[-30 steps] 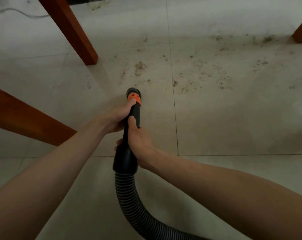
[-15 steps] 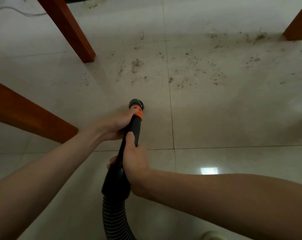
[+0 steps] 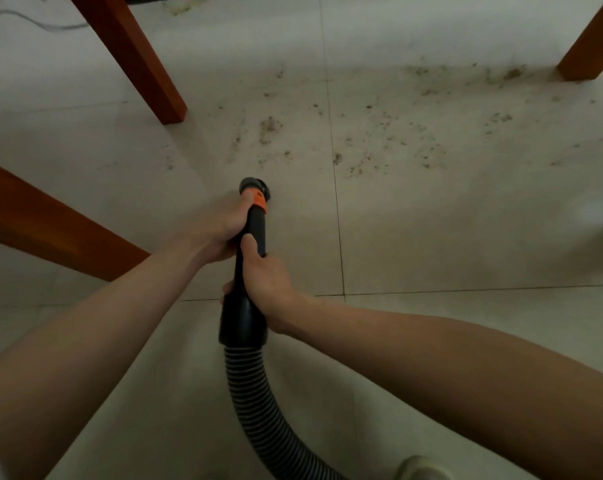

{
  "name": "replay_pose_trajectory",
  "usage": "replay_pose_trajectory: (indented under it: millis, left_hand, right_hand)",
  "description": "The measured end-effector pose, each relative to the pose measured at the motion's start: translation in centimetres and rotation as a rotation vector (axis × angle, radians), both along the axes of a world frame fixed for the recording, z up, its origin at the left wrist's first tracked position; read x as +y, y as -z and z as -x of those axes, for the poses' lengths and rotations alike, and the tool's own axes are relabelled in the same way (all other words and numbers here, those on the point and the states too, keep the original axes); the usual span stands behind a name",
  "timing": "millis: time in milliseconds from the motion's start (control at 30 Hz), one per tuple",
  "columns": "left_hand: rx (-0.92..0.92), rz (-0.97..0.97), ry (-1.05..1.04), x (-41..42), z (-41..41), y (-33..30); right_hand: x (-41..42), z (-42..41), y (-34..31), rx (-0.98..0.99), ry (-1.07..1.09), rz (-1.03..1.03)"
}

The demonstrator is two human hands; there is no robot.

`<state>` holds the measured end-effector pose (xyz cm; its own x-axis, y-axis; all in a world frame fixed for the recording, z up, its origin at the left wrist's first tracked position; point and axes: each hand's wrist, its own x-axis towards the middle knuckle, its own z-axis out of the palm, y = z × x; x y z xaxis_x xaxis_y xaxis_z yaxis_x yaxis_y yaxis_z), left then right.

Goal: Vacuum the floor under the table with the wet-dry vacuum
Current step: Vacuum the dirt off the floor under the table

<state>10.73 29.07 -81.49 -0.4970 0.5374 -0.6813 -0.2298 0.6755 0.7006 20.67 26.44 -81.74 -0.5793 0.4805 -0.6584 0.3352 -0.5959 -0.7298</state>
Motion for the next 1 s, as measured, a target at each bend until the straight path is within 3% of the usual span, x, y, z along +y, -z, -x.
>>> replay_pose_trajectory:
  millis: [367, 1000]
  left_hand:
    - [0.005, -0.017, -0.038, 2.4, 3.0, 1.6]
    - [-0.061, -0.092, -0.011, 3.8, 4.0, 3.7]
  right_hand:
    - [2.3, 2.9, 1.6, -0.037, 0.004, -0.106]
    - [3.5, 3.3, 1.6, -0.070, 0.036, -0.069]
